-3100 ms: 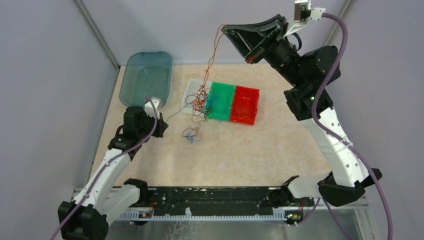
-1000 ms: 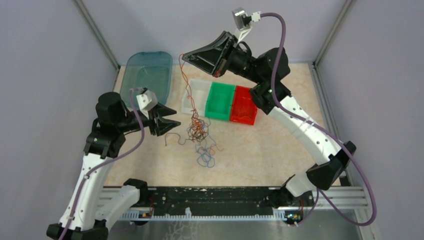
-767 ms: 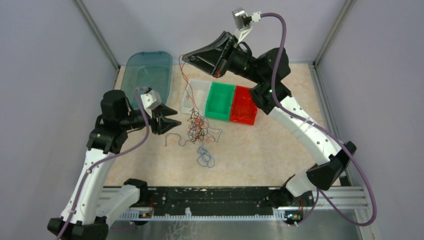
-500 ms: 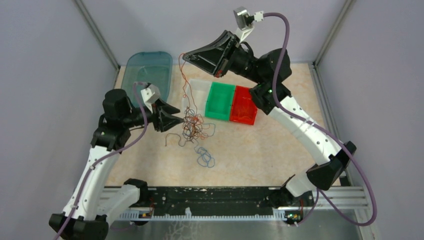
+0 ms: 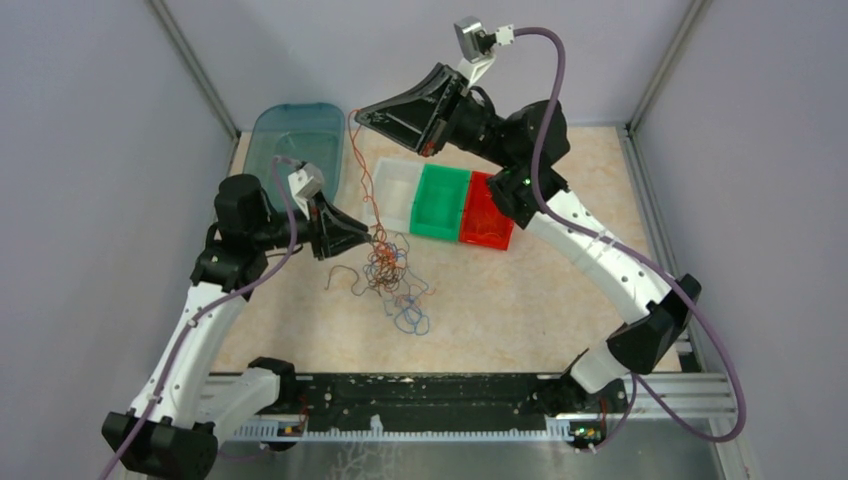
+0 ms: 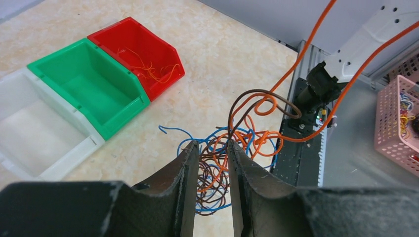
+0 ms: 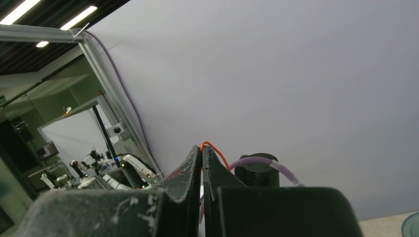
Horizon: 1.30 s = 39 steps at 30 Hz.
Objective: Untangle the cables
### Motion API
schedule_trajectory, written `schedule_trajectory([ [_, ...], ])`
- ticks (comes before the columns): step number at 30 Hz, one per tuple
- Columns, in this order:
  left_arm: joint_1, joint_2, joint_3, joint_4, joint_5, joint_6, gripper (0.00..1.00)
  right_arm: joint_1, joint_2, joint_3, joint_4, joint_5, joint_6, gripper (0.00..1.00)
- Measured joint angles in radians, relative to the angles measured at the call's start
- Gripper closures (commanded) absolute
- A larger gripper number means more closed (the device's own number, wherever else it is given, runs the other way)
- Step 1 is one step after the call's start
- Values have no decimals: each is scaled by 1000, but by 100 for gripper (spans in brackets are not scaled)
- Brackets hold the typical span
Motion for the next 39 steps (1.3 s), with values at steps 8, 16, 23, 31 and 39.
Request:
schedule_trajectory([
  [8,0,-10,0,-45,44,16,66,0,28,0,11,1,11,100],
  [16,0,-24,-16,-69,33,31,81,3,29,1,24,0,19,100],
  [23,-2,-10,-16,-27,21,-21,86,29,43,27,19,0,14,100],
  [31,-3,4,-16,-27,17,-27,99,40,64,40,16,-1,8,100],
  [39,-3,-15,-16,-54,-14,0,100,41,68,40,-6,-1,-22,100],
])
